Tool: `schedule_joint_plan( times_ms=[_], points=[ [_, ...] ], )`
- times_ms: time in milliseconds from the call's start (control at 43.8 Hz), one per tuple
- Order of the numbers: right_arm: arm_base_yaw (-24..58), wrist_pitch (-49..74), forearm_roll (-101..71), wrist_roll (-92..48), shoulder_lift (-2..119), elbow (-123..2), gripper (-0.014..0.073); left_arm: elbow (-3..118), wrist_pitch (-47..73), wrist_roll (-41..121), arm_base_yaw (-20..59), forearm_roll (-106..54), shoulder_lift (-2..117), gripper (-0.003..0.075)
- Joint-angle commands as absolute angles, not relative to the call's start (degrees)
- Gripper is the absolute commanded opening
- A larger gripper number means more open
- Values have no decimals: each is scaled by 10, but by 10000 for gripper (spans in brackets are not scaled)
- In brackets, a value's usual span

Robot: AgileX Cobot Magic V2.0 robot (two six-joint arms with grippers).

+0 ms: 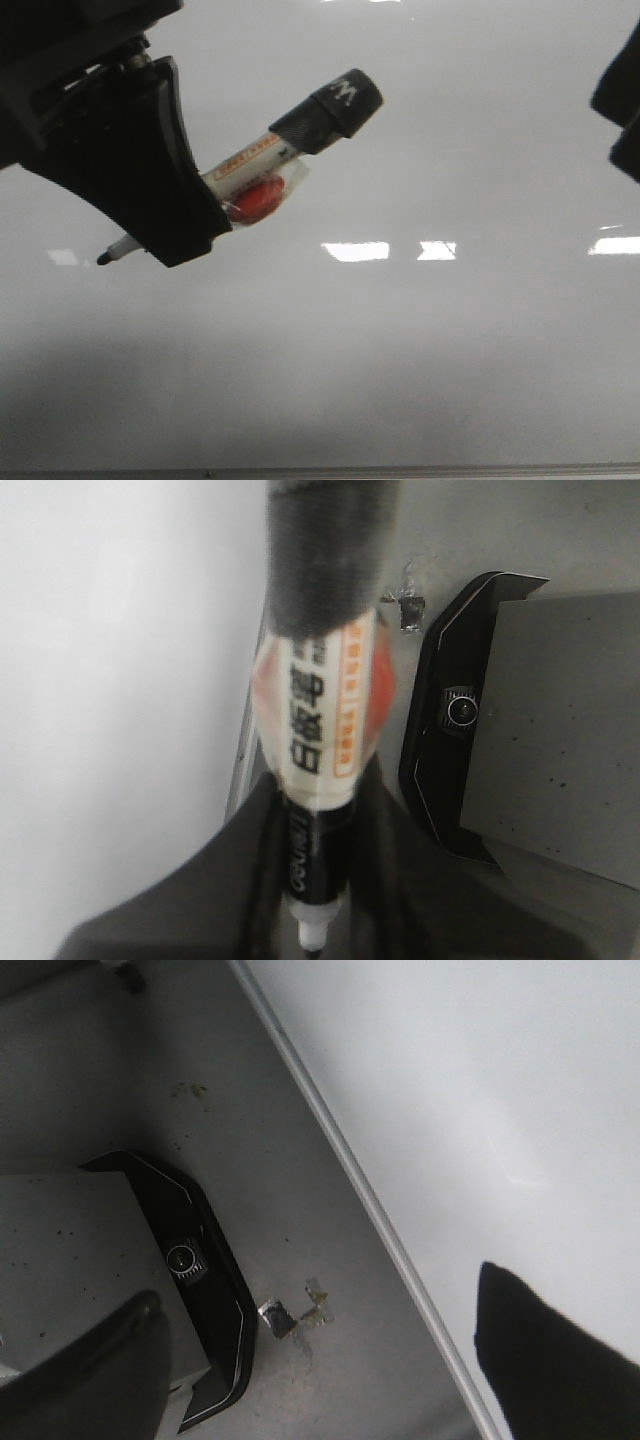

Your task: Write number 7 on whiteboard

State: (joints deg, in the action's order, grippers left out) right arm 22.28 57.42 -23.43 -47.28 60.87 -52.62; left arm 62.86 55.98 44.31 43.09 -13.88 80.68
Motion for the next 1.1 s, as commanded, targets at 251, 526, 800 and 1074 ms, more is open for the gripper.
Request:
schedule_joint_plan(
  times_ms=[251,526,800,1074],
  points=[
    [339,515,-316,-554,665,-580,634,647,534,444,488,-152,790,-20],
    [382,494,-329,-554,705,-602,571,647,529,444,489,-152,790,-20],
    [382,491,-331,-554,709,-602,209,647,527,444,489,-152,790,-20],
    [382,497,-331,-554,709,-602,-17,647,526,444,488,-152,790,103]
  ],
)
